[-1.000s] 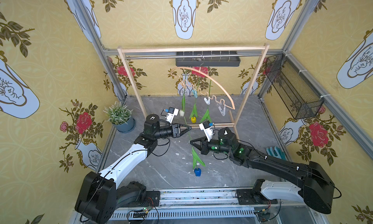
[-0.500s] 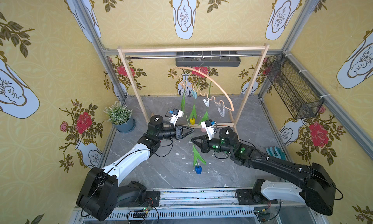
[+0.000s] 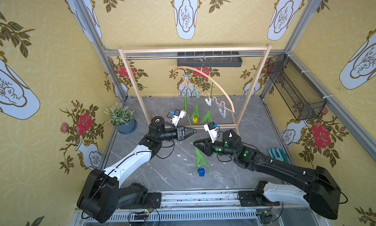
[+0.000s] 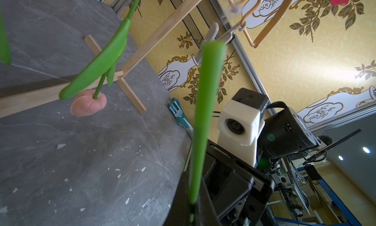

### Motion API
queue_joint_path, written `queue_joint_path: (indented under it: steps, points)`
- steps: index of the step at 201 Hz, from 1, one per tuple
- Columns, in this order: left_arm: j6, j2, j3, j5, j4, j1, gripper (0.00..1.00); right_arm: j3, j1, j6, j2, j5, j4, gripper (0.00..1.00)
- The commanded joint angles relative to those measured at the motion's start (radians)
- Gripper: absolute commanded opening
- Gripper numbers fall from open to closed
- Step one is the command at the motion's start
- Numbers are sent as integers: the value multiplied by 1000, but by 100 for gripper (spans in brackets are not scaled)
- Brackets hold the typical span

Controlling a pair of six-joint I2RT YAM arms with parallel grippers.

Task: Dry the flowers on a clothes hanger
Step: Pick up the flower at the center of the board.

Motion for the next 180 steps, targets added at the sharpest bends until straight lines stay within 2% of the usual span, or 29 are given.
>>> queue_joint_path:
  steps: [1, 8, 24, 50, 90, 126, 180]
  points:
    - [15, -4, -5, 13, 28, -1, 0, 4, 3, 2, 4, -6, 34, 16]
    - [24, -5, -3, 12, 20, 0, 0, 3, 4, 1, 4, -6, 34, 17]
    - [54, -6, 6, 8, -20, 0, 0, 1, 5, 5, 1, -6, 34, 27]
    - [78, -8, 11, 4, -52, -1, 0, -1, 5, 8, -10, -1, 33, 28]
    - [91, -9, 10, 4, -63, 0, 0, 10, 5, 8, -3, -8, 29, 20]
    - [95, -12, 11, 1, -66, -1, 0, 12, 6, 7, 8, -11, 29, 0]
    - [106, -20, 28, -27, -97, 1, 0, 11, 18, -1, 9, -8, 17, 0]
